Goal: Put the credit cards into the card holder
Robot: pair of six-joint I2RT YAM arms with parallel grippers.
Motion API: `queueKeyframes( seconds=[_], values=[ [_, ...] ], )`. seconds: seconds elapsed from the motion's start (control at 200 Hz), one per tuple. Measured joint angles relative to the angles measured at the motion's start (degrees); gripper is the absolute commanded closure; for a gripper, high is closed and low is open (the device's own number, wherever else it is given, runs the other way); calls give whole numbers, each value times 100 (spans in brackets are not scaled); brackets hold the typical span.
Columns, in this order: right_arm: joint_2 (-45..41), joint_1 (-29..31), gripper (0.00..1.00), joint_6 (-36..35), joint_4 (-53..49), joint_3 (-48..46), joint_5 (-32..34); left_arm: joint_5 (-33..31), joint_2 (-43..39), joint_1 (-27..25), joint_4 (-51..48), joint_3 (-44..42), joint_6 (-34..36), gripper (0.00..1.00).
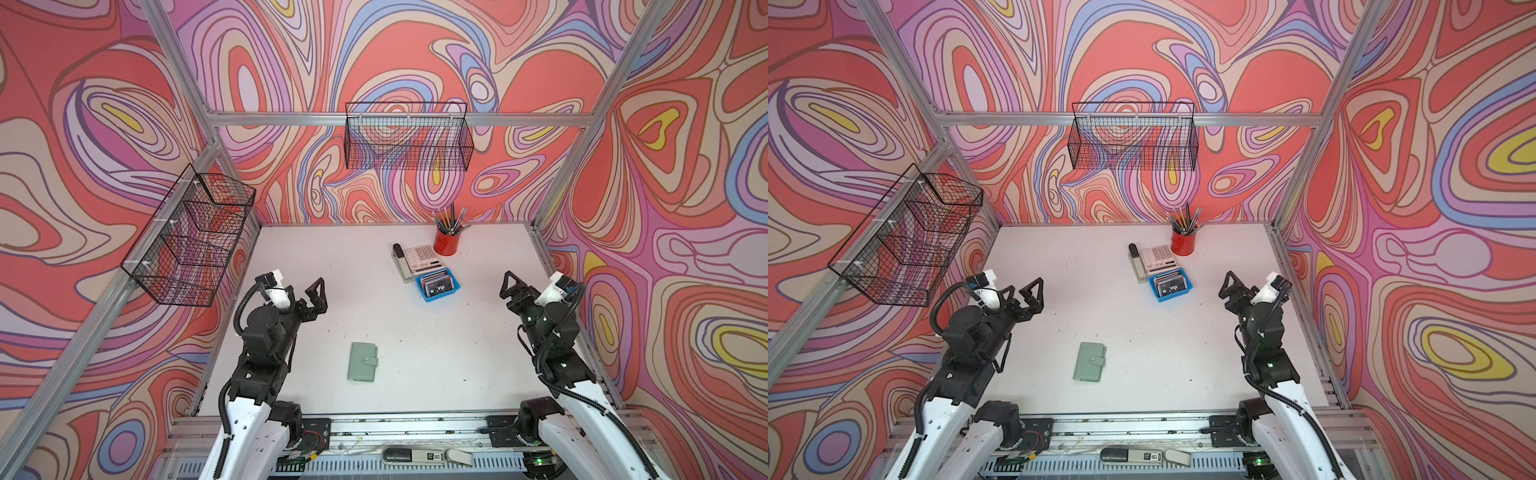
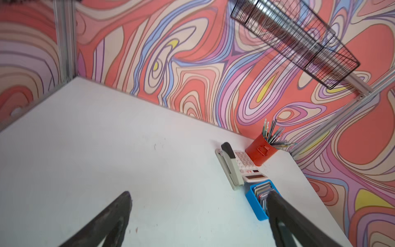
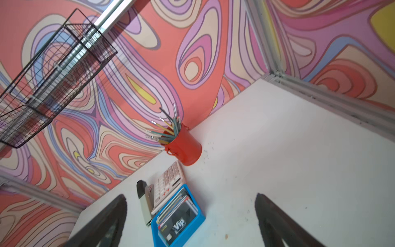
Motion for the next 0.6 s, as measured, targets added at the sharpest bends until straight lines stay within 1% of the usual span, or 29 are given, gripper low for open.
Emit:
queueKeyframes(
  seconds=[0.065, 0.14, 0.22, 0.28, 0.326, 0.361, 0.391, 0.466, 0.501, 0.536, 0.576, 0.601],
  values=[
    [-46, 0, 2, 151, -50, -85, -391, 83, -48, 0, -376, -76, -306, 1],
    [142, 2, 9, 269, -37, -98, -901, 190, -52, 0, -866, -37, -546, 6],
    [754, 94, 11, 380, 20, -52, -1480, 415, 59, 0, -1370, 149, -640, 5],
    [1228, 393, 8, 437, 50, 11, -1650, 577, 201, -2, -1665, 341, -675, 5],
    [1558, 883, 4, 470, 107, 13, -1626, 671, 339, -2, -1869, 481, -704, 5],
    [1716, 1335, 3, 481, 153, 13, -1556, 750, 439, -2, -1982, 570, -730, 3],
    [1816, 1764, 3, 463, 225, 13, -1401, 813, 507, 0, -2035, 603, -758, 0],
    [2090, 2889, 3, 468, 433, 63, -929, 1010, 610, -2, -2120, 577, -820, 0],
    [2306, 3386, 3, 466, 577, 133, -728, 1113, 619, -2, -2120, 525, -850, 3],
    [2564, 3790, 6, 470, 715, 238, -531, 1220, 619, -2, -2120, 466, -879, 10],
    [2889, 4129, 9, 498, 857, 382, -356, 1346, 616, -2, -2120, 407, -905, 16],
    [3106, 4288, 11, 514, 929, 481, -293, 1416, 619, -2, -2120, 367, -909, 18]
  ],
)
